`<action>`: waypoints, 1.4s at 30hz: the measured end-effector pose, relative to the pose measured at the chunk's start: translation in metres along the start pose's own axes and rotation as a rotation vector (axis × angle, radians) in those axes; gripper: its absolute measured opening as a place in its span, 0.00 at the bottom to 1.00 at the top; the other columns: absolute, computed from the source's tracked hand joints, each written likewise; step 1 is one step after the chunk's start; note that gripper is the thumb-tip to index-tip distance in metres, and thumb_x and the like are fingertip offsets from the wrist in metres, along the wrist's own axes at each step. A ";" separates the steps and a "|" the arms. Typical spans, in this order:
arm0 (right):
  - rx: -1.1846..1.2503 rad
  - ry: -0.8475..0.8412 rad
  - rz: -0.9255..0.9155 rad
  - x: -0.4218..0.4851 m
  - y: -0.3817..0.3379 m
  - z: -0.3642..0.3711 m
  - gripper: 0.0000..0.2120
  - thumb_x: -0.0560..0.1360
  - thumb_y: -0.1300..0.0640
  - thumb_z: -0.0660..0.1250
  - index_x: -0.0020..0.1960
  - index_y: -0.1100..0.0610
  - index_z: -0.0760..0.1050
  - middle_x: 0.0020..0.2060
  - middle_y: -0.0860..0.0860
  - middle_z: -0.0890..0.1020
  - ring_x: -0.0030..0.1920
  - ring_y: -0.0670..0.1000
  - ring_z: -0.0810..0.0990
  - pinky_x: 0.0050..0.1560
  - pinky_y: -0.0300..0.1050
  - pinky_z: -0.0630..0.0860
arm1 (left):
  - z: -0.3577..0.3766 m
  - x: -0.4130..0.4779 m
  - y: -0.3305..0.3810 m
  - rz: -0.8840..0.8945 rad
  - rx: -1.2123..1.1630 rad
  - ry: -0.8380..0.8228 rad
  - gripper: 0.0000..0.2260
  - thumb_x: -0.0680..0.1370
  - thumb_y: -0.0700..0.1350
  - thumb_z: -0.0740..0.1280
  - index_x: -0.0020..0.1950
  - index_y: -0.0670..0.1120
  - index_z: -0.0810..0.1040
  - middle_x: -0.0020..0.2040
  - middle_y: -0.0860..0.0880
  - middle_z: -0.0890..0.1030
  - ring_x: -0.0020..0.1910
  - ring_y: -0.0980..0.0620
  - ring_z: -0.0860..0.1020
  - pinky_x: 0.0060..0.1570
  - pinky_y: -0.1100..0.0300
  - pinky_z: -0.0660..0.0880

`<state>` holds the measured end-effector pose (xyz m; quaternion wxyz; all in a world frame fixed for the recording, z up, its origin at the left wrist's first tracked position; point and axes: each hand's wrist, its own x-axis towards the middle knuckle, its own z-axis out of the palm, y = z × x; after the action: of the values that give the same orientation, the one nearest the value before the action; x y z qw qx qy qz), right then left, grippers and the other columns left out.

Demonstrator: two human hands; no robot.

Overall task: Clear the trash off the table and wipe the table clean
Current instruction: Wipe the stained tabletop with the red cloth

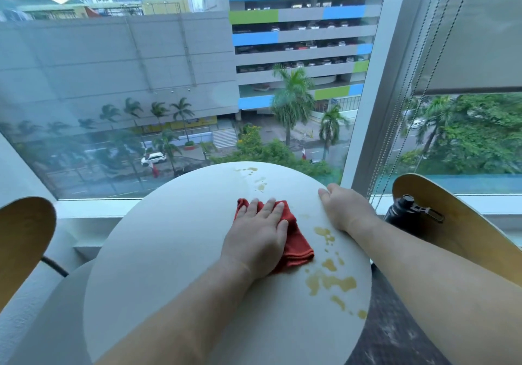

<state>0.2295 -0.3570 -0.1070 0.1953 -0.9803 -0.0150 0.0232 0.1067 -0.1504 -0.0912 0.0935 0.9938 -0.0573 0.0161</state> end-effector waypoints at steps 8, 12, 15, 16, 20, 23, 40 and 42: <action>-0.019 0.021 -0.008 0.004 0.003 -0.001 0.24 0.86 0.41 0.46 0.65 0.55 0.72 0.62 0.61 0.81 0.62 0.63 0.79 0.55 0.56 0.72 | -0.004 -0.017 0.004 0.123 0.086 -0.082 0.29 0.83 0.67 0.49 0.84 0.63 0.49 0.86 0.57 0.48 0.85 0.43 0.45 0.82 0.44 0.42; -0.021 0.022 -0.012 0.001 0.003 0.000 0.25 0.86 0.40 0.46 0.65 0.55 0.73 0.61 0.61 0.81 0.61 0.62 0.78 0.54 0.56 0.72 | -0.007 -0.039 -0.008 0.147 0.065 -0.109 0.28 0.82 0.67 0.47 0.83 0.67 0.49 0.85 0.60 0.48 0.85 0.47 0.43 0.82 0.45 0.42; -0.019 0.020 -0.013 -0.001 0.002 0.000 0.25 0.86 0.41 0.46 0.64 0.55 0.73 0.60 0.60 0.81 0.58 0.61 0.78 0.51 0.55 0.71 | -0.009 -0.045 -0.016 0.118 0.065 -0.108 0.27 0.83 0.67 0.47 0.83 0.68 0.49 0.85 0.61 0.47 0.85 0.49 0.43 0.83 0.47 0.42; -0.020 0.020 -0.013 -0.001 0.002 0.000 0.24 0.86 0.41 0.45 0.63 0.55 0.73 0.60 0.60 0.81 0.56 0.60 0.78 0.50 0.55 0.71 | -0.010 -0.043 -0.015 0.100 0.074 -0.109 0.27 0.84 0.66 0.47 0.83 0.67 0.48 0.85 0.60 0.47 0.85 0.49 0.43 0.83 0.46 0.42; -0.029 0.016 0.004 0.000 0.001 -0.002 0.23 0.85 0.41 0.45 0.61 0.55 0.72 0.58 0.59 0.81 0.50 0.58 0.73 0.49 0.54 0.70 | -0.010 -0.019 -0.003 0.017 0.110 -0.108 0.30 0.84 0.67 0.47 0.85 0.62 0.47 0.86 0.54 0.46 0.85 0.43 0.44 0.82 0.43 0.43; -0.037 0.011 0.023 0.000 0.001 -0.002 0.22 0.85 0.42 0.45 0.58 0.54 0.72 0.56 0.59 0.81 0.50 0.59 0.73 0.48 0.54 0.70 | -0.007 -0.011 0.002 0.052 0.132 -0.136 0.31 0.82 0.70 0.46 0.84 0.64 0.46 0.86 0.54 0.45 0.84 0.39 0.42 0.81 0.39 0.42; -0.043 -0.075 -0.036 0.004 -0.009 -0.008 0.17 0.87 0.51 0.46 0.66 0.58 0.67 0.58 0.63 0.80 0.50 0.60 0.73 0.49 0.54 0.69 | -0.013 -0.029 -0.045 -0.129 0.099 -0.079 0.30 0.83 0.65 0.42 0.85 0.61 0.47 0.86 0.56 0.47 0.85 0.43 0.46 0.82 0.43 0.44; -0.036 -0.071 -0.032 0.008 -0.012 -0.006 0.13 0.86 0.53 0.46 0.60 0.57 0.67 0.54 0.61 0.80 0.49 0.60 0.75 0.48 0.54 0.70 | -0.012 -0.011 -0.039 -0.161 0.091 -0.084 0.28 0.85 0.63 0.45 0.85 0.60 0.47 0.86 0.55 0.47 0.84 0.41 0.46 0.81 0.40 0.44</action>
<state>0.2374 -0.3482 -0.0976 0.1773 -0.9819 -0.0382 0.0546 0.0996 -0.1088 -0.0870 0.0469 0.9982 0.0197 -0.0306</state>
